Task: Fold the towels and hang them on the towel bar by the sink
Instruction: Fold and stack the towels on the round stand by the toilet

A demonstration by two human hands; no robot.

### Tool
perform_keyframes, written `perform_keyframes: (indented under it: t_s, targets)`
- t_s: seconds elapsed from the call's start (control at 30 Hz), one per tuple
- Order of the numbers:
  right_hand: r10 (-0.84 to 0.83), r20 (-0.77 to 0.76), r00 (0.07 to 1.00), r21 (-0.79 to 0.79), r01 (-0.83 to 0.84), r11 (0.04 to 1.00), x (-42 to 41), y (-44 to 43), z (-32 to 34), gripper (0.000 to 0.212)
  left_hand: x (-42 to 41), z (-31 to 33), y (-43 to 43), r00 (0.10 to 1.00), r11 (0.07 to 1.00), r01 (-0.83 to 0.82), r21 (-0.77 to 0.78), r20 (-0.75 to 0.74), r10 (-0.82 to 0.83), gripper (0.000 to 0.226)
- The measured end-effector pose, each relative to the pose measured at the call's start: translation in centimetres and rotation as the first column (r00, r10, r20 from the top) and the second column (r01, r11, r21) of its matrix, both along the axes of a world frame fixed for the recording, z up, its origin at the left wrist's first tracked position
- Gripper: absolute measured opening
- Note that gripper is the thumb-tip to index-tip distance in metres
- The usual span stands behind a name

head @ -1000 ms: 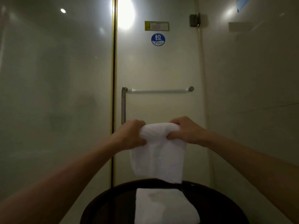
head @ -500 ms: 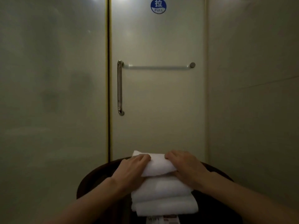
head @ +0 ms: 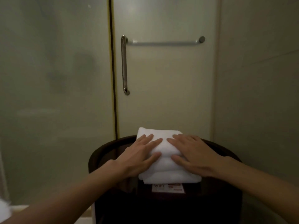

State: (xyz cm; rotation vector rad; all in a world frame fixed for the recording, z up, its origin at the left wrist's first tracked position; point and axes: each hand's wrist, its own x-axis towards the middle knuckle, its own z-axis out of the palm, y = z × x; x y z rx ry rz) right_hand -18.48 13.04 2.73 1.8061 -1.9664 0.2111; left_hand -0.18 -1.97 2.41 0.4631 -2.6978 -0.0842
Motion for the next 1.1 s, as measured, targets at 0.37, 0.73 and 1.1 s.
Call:
perform_keyframes:
  t_s: [0.37,0.73,1.1]
  targets:
    - [-0.079,0.077,0.994,-0.001,0.079,0.997,1.5,0.6,-0.6,0.074,0.4,0.2,0.8,0.997,0.996,-0.048,-0.078,0.048,0.052,0.06]
    - [0.131,0.183,0.974,0.016,-0.136,0.991,6.2,8.3,-2.8,0.062,3.4,-3.4,1.4,0.993,0.975,-0.091,0.204,-0.051,0.103,0.092]
    - [0.235,0.398,0.887,0.272,-0.359,0.893,11.8,13.4,-7.8,0.057,4.5,-5.9,3.3,0.997,0.987,-0.065,0.149,0.045,0.059,0.111]
